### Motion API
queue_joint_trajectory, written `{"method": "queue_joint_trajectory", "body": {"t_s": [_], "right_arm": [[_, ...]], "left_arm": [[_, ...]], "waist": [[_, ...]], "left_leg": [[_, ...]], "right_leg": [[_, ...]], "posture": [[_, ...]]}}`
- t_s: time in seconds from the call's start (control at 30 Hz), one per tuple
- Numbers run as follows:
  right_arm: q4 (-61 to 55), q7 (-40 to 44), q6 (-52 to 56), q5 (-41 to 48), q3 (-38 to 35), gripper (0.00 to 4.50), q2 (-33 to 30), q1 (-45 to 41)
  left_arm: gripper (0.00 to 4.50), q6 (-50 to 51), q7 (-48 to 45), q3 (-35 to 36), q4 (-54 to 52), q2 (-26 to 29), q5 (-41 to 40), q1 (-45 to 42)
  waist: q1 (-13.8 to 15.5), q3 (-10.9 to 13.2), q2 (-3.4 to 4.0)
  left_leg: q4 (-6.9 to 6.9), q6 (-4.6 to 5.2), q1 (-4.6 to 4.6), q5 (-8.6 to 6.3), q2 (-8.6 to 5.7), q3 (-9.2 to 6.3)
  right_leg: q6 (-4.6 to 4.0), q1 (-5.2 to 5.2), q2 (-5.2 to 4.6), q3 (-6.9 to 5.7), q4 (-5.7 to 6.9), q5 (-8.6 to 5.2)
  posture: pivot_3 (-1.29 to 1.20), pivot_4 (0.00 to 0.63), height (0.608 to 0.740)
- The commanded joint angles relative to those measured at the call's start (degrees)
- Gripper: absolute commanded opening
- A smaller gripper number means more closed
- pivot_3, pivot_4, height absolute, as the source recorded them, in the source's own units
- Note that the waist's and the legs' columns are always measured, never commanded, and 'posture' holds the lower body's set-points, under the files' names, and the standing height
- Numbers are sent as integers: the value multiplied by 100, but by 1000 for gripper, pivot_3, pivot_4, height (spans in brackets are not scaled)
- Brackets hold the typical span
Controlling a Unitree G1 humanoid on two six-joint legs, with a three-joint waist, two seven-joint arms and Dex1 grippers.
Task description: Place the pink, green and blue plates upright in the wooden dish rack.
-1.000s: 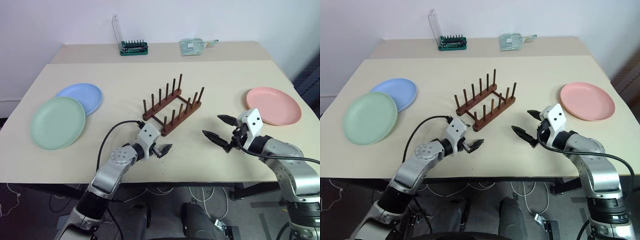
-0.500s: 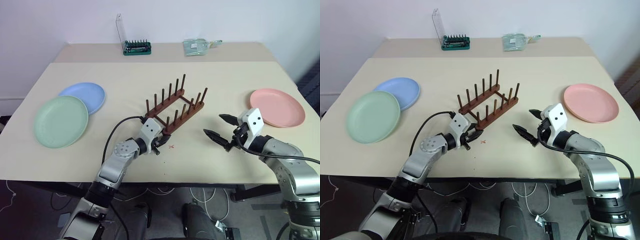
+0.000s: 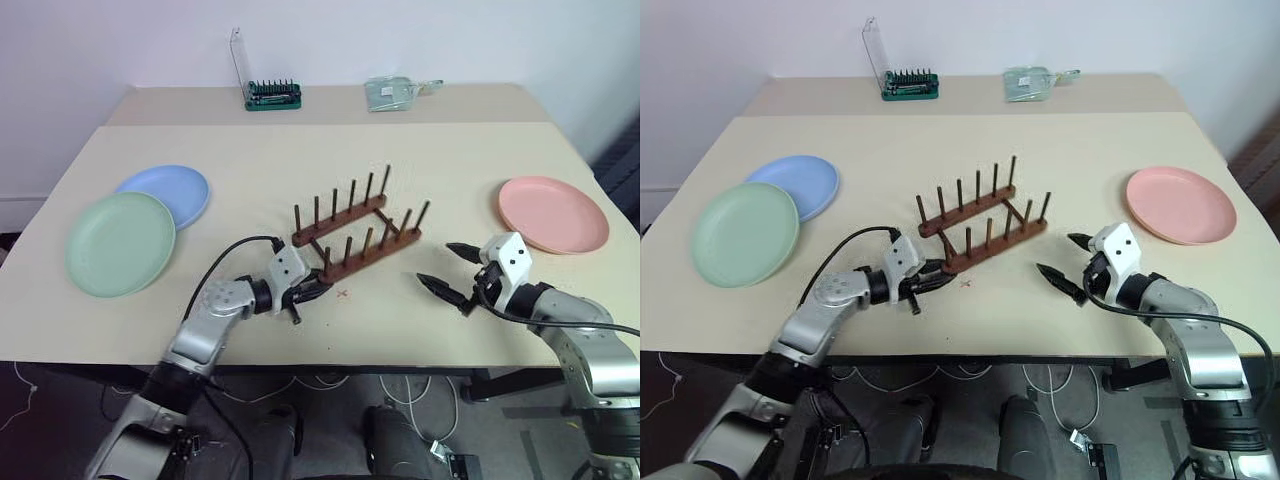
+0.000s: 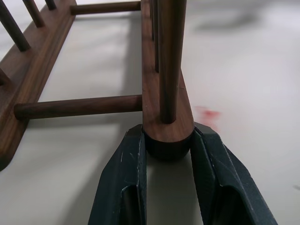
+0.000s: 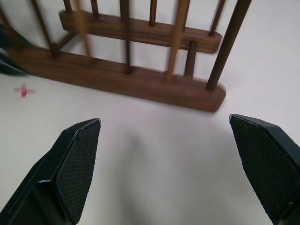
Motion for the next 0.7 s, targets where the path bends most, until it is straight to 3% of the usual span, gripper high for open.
{"method": "queue_joint_trajectory", "body": {"t_s": [0.03,0.3,0.53,0.57,0.7], "right_arm": [[-128,32,-162,-50,-144,4500,-122,129],[-108,34,-381,-80,-400,4500,-208,575],[63,112,-571,-105,-457,4500,-252,647],[103,131,-585,-113,-446,4500,-271,628],[160,264,-561,-82,-388,4500,-325,581]], "left_arm": [[698,-331,-655,-63,60,87,-134,-335],[698,-897,-892,-22,1200,25,150,-879],[4126,-1084,-637,91,1418,59,305,-850],[4417,-1032,-613,93,1343,107,325,-774],[4417,-557,-651,109,802,387,266,-371]], "waist": [[12,1,-2],[-23,1,-2],[-16,1,-2],[-15,1,-2],[-45,0,0]], "left_leg": [[1,0,0,0,0,0],[0,2,1,-1,-1,1],[1,2,1,-1,0,0],[1,2,1,-1,0,0],[-1,2,3,-1,2,1]], "right_leg": [[0,1,0,0,-1,0],[1,0,1,0,-1,1],[1,1,2,0,1,1],[1,1,2,0,1,1],[1,0,2,2,1,1]], "posture": [[0,150,740],[0,150,740],[0,150,740],[0,150,740],[0,150,740]]}}
